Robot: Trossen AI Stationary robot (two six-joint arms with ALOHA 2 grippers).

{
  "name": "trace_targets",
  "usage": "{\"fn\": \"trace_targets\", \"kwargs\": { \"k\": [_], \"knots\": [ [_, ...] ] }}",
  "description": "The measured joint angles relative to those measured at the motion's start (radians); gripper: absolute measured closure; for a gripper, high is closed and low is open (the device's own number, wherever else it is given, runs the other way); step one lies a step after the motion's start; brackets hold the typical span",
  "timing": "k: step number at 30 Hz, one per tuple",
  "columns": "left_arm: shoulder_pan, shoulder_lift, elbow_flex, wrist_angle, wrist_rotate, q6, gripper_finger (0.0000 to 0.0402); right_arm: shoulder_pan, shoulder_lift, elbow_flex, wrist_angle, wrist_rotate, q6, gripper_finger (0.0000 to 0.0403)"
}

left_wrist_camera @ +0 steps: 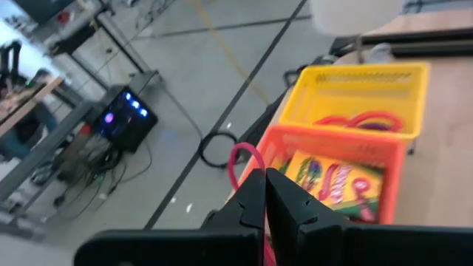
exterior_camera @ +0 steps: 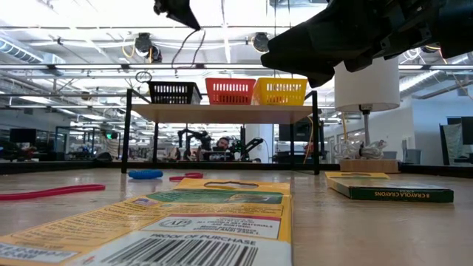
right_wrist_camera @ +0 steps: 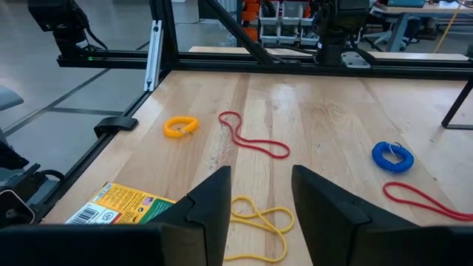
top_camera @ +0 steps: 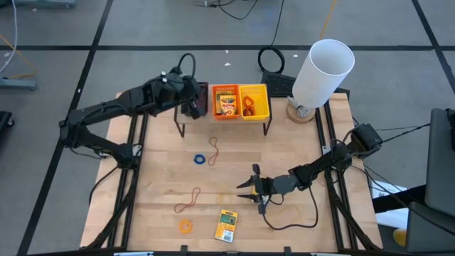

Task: Pick & Place Office Desk Supplies
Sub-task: Put the red rubberband into the black bin on the shelf

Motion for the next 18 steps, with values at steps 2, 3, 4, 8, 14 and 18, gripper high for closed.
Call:
{"fn": "trace_targets", "kwargs": {
  "k": [2, 3, 4, 8, 14, 18],
  "knots": [
    [0.022, 0.000, 0.000, -0.020, 0.000, -0.005, 0.0402, 0.000, 0.000, 0.000, 0.000, 0.000, 0.000, 0.0271],
    [0.032, 0.000, 0.000, -0.030, 0.000, -0.008, 0.0402, 0.000, 0.000, 0.000, 0.000, 0.000, 0.000, 0.0271],
    [0.043, 0.000, 0.000, -0.042, 0.001, -0.014, 0.0402, 0.000, 0.000, 0.000, 0.000, 0.000, 0.000, 0.0271],
    [0.081, 0.000, 0.000, -0.093, 0.001, -0.022, 0.0402, 0.000, 0.000, 0.000, 0.000, 0.000, 0.000, 0.0271],
    [0.124, 0.000, 0.000, -0.157, 0.014, -0.026, 0.0402, 0.000, 0.000, 0.000, 0.000, 0.000, 0.000, 0.0271],
    [0.146, 0.000, 0.000, -0.207, 0.073, -0.024, 0.0401, 0.000, 0.000, 0.000, 0.000, 0.000, 0.000, 0.0271]
  ]
}}
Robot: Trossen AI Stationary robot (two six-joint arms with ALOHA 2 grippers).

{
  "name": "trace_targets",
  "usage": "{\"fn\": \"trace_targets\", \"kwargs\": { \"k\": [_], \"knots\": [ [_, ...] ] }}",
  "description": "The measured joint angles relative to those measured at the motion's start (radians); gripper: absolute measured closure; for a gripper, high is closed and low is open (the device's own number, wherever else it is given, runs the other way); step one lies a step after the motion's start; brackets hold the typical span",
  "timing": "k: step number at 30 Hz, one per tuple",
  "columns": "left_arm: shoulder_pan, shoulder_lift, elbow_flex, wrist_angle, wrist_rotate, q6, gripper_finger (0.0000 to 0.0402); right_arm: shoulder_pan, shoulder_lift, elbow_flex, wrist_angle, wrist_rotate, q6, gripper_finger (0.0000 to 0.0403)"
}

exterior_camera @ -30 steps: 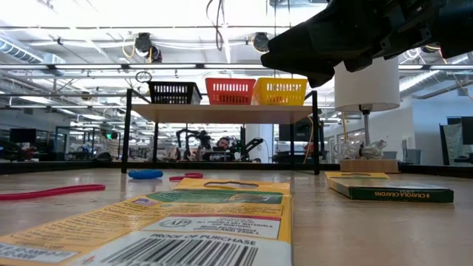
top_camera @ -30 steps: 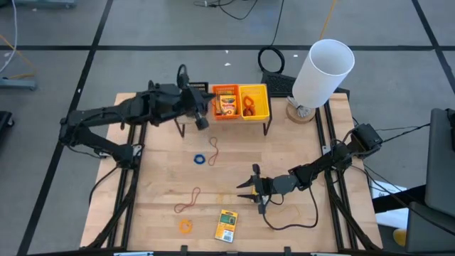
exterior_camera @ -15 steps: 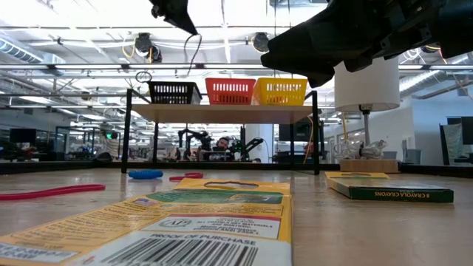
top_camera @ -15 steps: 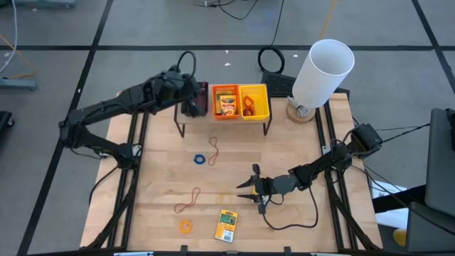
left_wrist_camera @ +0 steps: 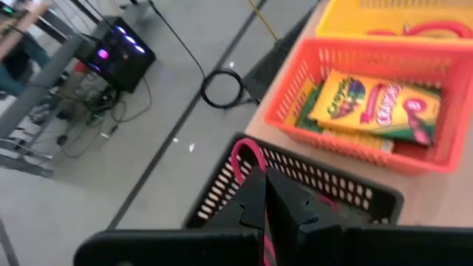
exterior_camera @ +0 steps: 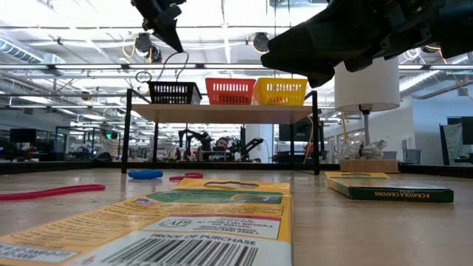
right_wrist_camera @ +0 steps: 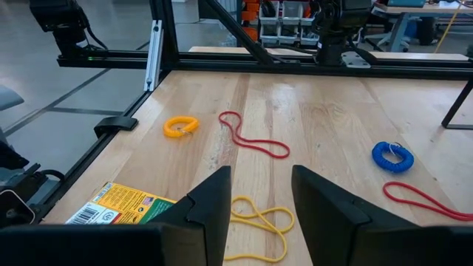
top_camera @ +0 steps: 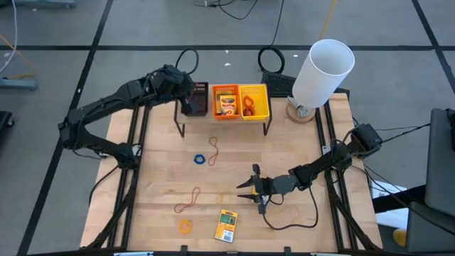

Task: Pick & Place Office Desk Supplies
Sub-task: Put the red rubberband into the black bin on the shelf, then put the blue spring keychain into the yellow bin on the shelf

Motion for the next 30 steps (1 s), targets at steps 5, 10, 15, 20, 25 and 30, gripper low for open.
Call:
{"fn": "trace_targets", "kwargs": {
  "k": [5, 10, 15, 20, 25, 30],
  "knots": [
    [0.005, 0.000, 0.000, -0.034, 0.008, 0.016, 0.0396, 0.000, 0.000, 0.000, 0.000, 0.000, 0.000, 0.0271],
    [0.005, 0.000, 0.000, -0.060, 0.060, -0.022, 0.0367, 0.000, 0.000, 0.000, 0.000, 0.000, 0.000, 0.0271],
    [0.005, 0.000, 0.000, -0.081, 0.086, -0.072, 0.0320, 0.000, 0.000, 0.000, 0.000, 0.000, 0.000, 0.0271],
    [0.001, 0.000, 0.000, -0.106, 0.122, -0.131, 0.0281, 0.000, 0.000, 0.000, 0.000, 0.000, 0.000, 0.0271],
    [-0.048, 0.000, 0.000, -0.122, 0.359, -0.133, 0.0269, 0.000, 0.000, 0.000, 0.000, 0.000, 0.000, 0.0271],
    [-0.202, 0.000, 0.000, -0.122, 0.374, -0.121, 0.0274, 0.000, 0.000, 0.000, 0.000, 0.000, 0.000, 0.0271]
  ]
}}
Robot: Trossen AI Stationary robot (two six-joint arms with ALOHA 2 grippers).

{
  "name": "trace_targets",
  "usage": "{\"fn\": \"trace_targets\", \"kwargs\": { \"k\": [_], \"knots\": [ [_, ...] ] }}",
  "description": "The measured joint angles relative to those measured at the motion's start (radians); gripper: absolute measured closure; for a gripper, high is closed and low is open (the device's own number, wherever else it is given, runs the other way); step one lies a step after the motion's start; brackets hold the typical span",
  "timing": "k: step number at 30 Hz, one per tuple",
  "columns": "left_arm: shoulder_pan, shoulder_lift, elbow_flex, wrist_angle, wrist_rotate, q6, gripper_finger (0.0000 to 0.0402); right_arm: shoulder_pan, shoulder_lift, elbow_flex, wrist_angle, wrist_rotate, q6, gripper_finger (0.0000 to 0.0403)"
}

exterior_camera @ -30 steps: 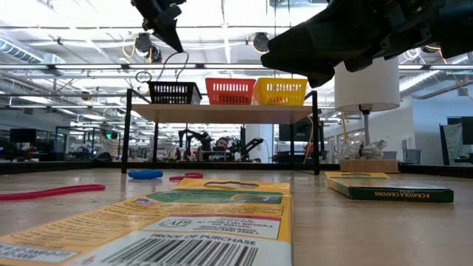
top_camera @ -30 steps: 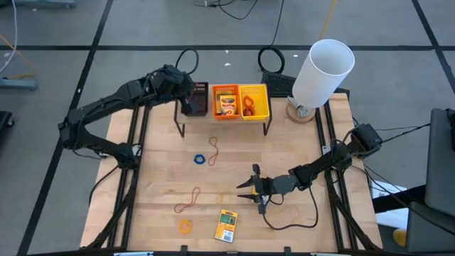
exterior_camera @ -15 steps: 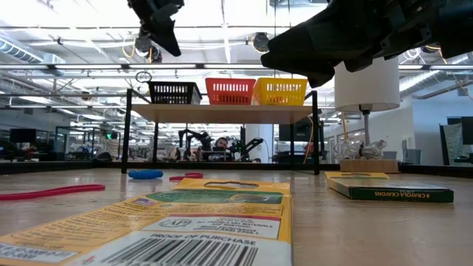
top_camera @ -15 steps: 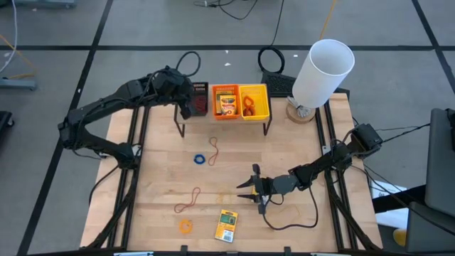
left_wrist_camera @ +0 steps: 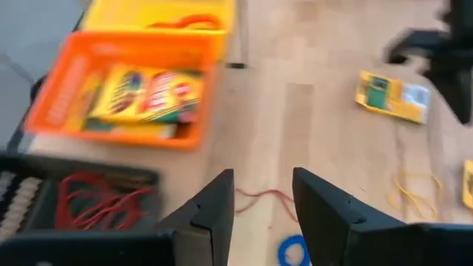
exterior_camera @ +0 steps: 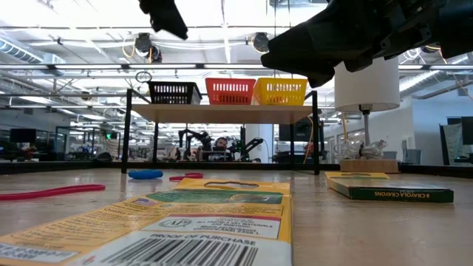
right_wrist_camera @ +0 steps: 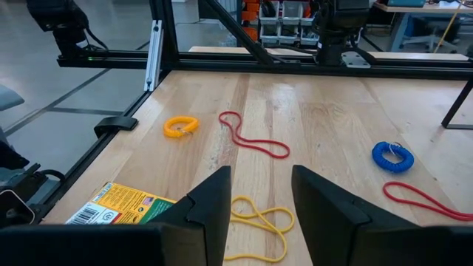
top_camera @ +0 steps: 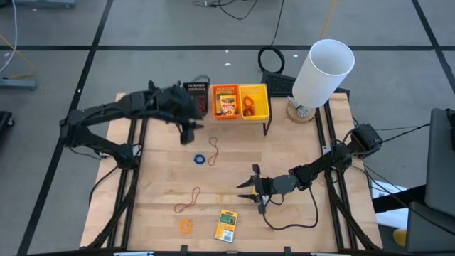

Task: Pick & Place Office Desk Supplies
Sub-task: Put the blue spring keychain into the yellow bin on the shelf

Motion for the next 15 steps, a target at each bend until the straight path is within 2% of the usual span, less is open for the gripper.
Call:
{"fn": "trace_targets", "kwargs": {
  "k": [3, 6, 12, 15],
  "knots": [
    [-0.113, -0.001, -0.020, 0.023, -0.073, -0.001, 0.0281, 0.000, 0.000, 0.000, 0.000, 0.000, 0.000, 0.0271],
    [-0.218, -0.001, -0.107, 0.101, -0.133, -0.012, 0.0287, 0.001, 0.000, 0.000, -0.004, -0.002, 0.010, 0.0271],
    [-0.345, -0.047, -0.412, 0.307, -0.139, -0.101, 0.0285, 0.001, 0.000, 0.000, -0.059, -0.003, 0.049, 0.0271],
    [-0.385, -0.094, -0.570, 0.452, -0.102, -0.167, 0.0284, 0.001, 0.000, 0.000, -0.055, -0.002, 0.048, 0.0271]
  ]
}}
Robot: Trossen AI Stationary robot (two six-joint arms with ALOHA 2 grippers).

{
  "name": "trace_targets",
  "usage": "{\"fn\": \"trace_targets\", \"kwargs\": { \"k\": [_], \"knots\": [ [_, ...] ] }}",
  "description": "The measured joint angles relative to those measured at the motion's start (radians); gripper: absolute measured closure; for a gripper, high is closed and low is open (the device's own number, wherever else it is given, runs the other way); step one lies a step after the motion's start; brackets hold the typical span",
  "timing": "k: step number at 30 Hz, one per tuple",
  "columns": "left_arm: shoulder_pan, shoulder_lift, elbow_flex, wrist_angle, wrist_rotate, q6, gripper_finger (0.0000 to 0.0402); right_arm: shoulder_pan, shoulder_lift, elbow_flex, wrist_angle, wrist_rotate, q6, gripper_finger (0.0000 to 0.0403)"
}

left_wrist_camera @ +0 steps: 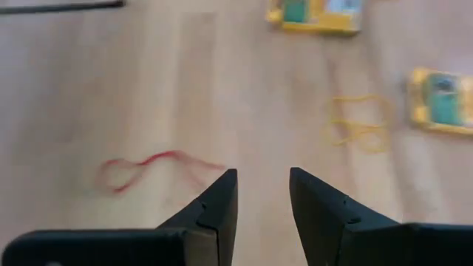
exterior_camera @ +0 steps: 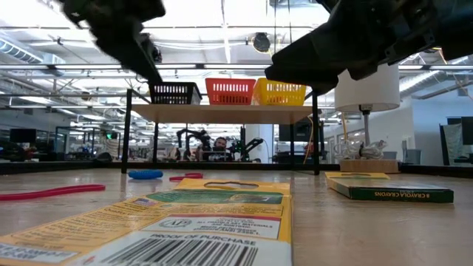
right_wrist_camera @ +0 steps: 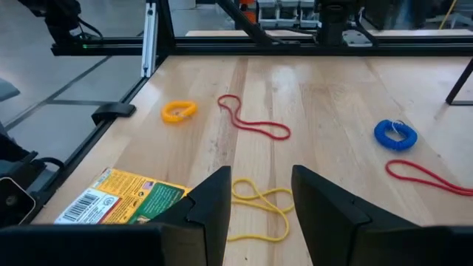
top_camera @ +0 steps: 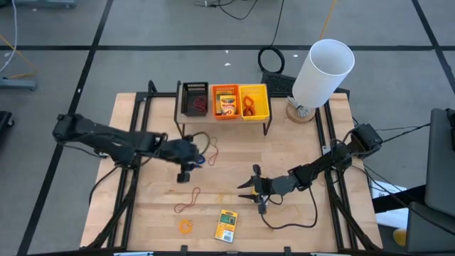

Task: Pick & Place Office Desk Supplies
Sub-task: Put the blue spring keychain into the yellow bin on the shelf

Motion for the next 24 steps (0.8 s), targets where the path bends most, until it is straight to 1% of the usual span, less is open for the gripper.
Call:
{"fn": "trace_targets", "kwargs": {
  "k": [4, 10, 13, 15, 18, 21, 24],
  "knots": [
    [-0.044, -0.101, -0.215, 0.256, 0.031, -0.057, 0.0284, 0.000, 0.000, 0.000, 0.011, 0.001, -0.013, 0.0271],
    [-0.079, -0.267, -0.552, 0.759, 0.032, -0.107, 0.0284, -0.002, 0.000, 0.000, 0.019, 0.002, -0.022, 0.0271],
    [-0.079, -0.322, -0.688, 0.951, 0.003, -0.146, 0.0284, -0.002, 0.000, 0.000, 0.020, 0.002, -0.028, 0.0271],
    [-0.078, -0.344, -0.749, 1.010, -0.030, -0.173, 0.0284, -0.004, 0.000, 0.000, 0.018, 0.002, -0.035, 0.0271],
    [-0.078, -0.360, -0.787, 1.026, -0.065, -0.186, 0.0284, -0.011, 0.000, 0.000, 0.019, 0.003, -0.041, 0.0271],
    [-0.078, -0.360, -0.788, 0.987, -0.102, -0.186, 0.0284, -0.021, 0.000, 0.000, 0.019, 0.003, -0.037, 0.0271],
    [-0.070, -0.360, -0.788, 0.898, -0.184, -0.213, 0.0284, -0.032, 0.000, 0.000, 0.019, 0.003, -0.016, 0.0271]
  ]
}}
